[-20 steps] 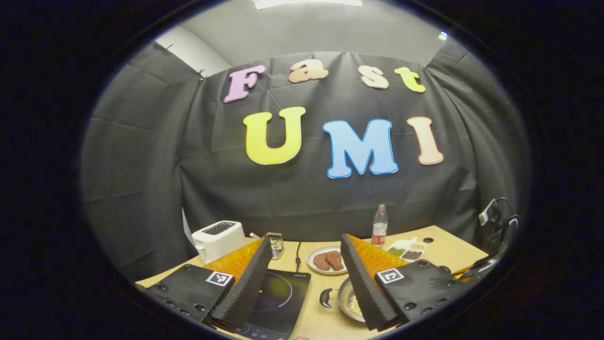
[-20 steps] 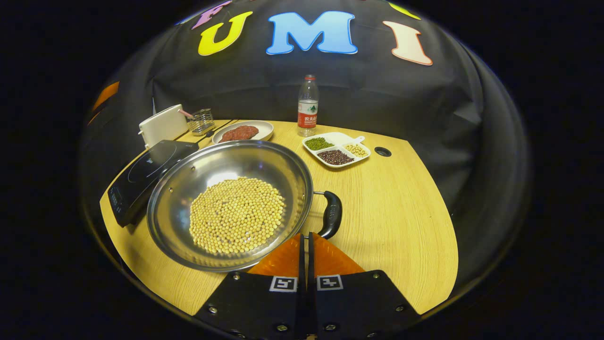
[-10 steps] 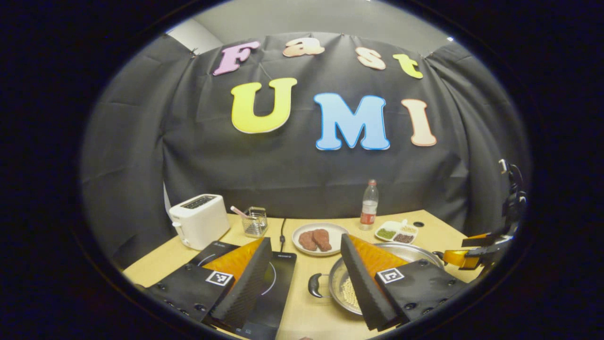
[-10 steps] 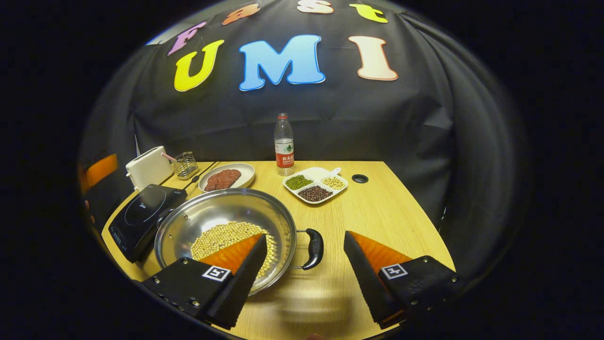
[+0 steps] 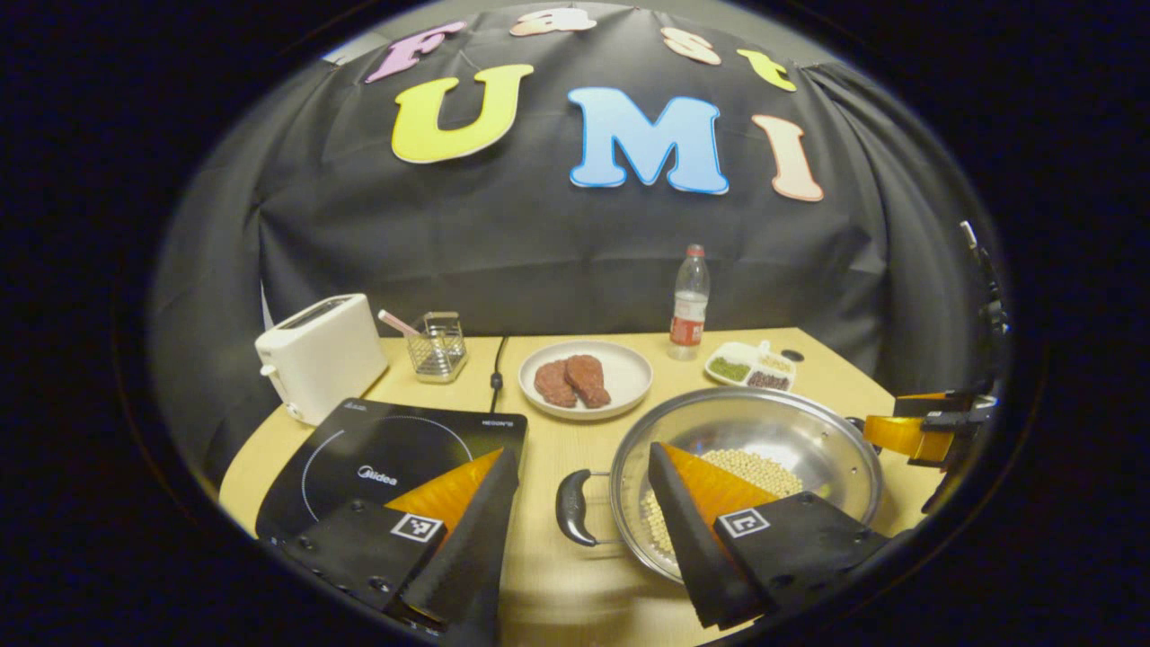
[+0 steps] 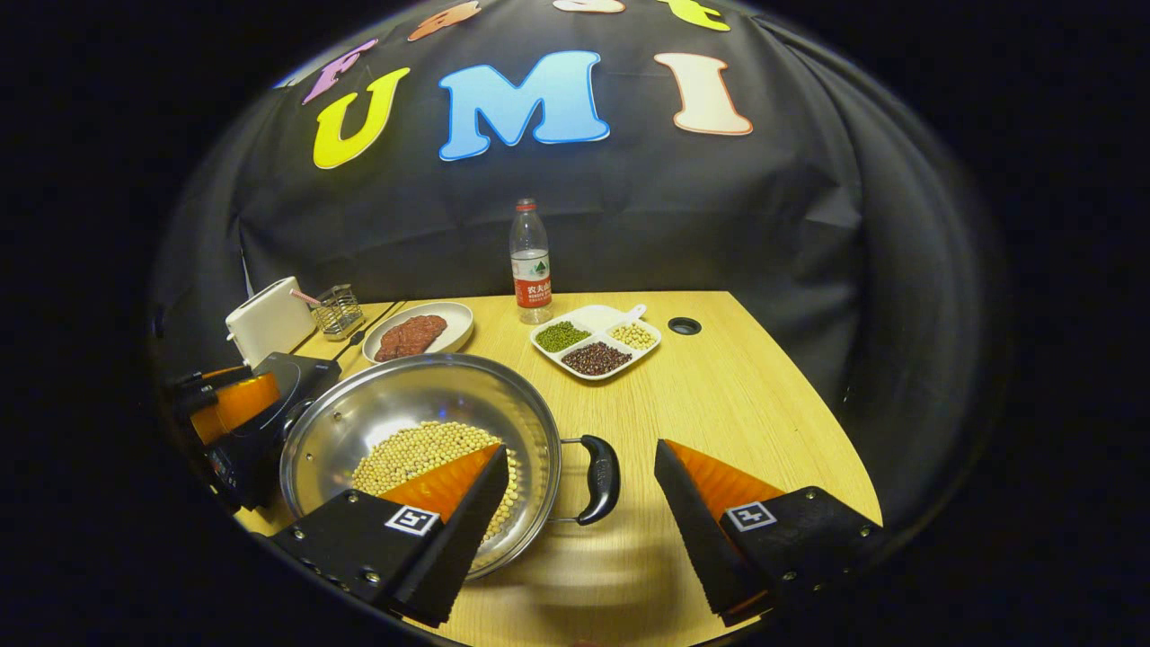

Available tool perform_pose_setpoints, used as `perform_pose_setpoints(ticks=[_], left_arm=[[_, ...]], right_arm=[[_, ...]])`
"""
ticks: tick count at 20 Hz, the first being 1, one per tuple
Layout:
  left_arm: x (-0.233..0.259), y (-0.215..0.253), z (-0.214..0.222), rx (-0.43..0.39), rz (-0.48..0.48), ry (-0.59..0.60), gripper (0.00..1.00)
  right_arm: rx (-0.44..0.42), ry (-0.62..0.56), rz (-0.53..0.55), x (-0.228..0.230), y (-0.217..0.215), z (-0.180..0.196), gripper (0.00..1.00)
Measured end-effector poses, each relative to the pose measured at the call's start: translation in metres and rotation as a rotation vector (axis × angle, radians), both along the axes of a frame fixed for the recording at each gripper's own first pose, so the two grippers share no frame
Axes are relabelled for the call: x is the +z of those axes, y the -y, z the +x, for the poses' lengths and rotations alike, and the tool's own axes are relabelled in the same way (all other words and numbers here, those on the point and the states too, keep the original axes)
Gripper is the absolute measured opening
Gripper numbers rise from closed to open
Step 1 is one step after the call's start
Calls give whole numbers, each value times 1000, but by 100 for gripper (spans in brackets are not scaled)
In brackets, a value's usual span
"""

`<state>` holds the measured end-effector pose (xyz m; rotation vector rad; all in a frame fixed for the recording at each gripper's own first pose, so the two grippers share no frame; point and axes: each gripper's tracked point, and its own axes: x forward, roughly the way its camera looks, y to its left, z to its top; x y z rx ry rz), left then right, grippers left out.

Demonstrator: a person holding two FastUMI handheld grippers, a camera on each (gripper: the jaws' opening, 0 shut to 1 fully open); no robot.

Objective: First push the handle of the pot to place it horizontally, then grasp the pot with both hands and set it on the induction cooktop.

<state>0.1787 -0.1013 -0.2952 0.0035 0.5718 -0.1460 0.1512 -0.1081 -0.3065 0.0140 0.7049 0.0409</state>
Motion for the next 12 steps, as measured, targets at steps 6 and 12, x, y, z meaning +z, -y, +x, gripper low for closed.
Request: perform_pose_setpoints(ticks=[6,12], left_arm=[[-49,14,4,-24,20,-100,100],[-89,15,3,-12,60,-182,96]], right_arm=[[21,-51,4,-23,-3,5,100],[34,-109,-5,-45,-4,8,100]])
